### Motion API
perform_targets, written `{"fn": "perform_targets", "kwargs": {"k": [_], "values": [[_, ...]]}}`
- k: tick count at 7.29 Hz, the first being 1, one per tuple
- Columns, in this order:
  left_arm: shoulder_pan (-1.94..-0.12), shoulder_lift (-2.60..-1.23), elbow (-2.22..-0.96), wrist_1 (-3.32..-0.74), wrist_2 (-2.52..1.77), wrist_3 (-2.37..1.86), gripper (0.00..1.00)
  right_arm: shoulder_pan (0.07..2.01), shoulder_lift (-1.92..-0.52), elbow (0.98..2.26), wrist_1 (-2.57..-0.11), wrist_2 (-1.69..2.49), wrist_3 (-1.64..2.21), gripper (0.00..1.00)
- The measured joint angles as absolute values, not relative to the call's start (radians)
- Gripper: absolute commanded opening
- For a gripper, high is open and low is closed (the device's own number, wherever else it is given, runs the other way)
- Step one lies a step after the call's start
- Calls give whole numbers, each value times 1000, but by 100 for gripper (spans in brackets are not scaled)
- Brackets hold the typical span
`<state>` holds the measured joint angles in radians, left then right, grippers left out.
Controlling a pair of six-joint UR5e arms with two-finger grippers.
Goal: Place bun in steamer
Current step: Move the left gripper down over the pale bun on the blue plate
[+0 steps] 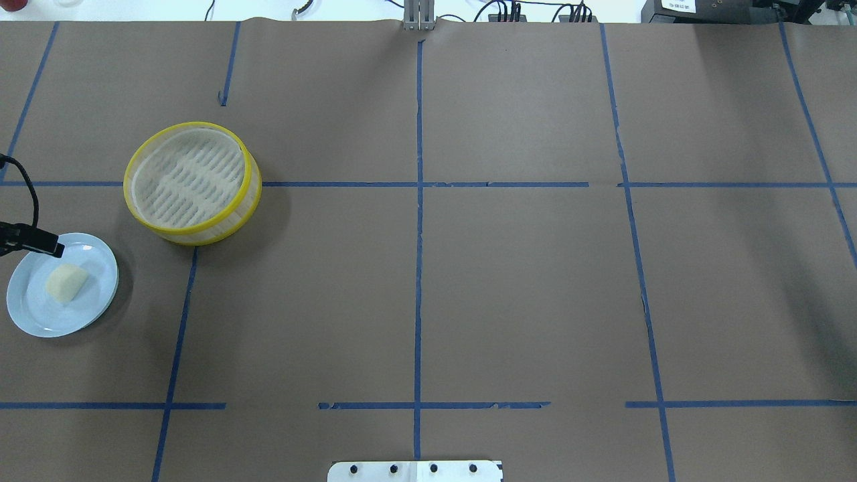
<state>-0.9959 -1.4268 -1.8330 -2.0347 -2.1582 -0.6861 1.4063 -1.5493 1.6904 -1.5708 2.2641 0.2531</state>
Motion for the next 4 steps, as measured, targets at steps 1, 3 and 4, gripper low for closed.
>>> {"fn": "perform_targets", "kwargs": {"k": [1,3,4], "values": [[-977,-1424,-1804,-2070,-2150,-701,100,1406,-1549,1690,-1571,2264,253,100],[-955,-1422,-1740,-2139,-2143,-710,100,1406,-1549,1690,-1571,2264,253,100],[-946,-1422,-1722,-2158,-2143,-711,100,1406,-1549,1690,-1571,2264,253,100]]}}
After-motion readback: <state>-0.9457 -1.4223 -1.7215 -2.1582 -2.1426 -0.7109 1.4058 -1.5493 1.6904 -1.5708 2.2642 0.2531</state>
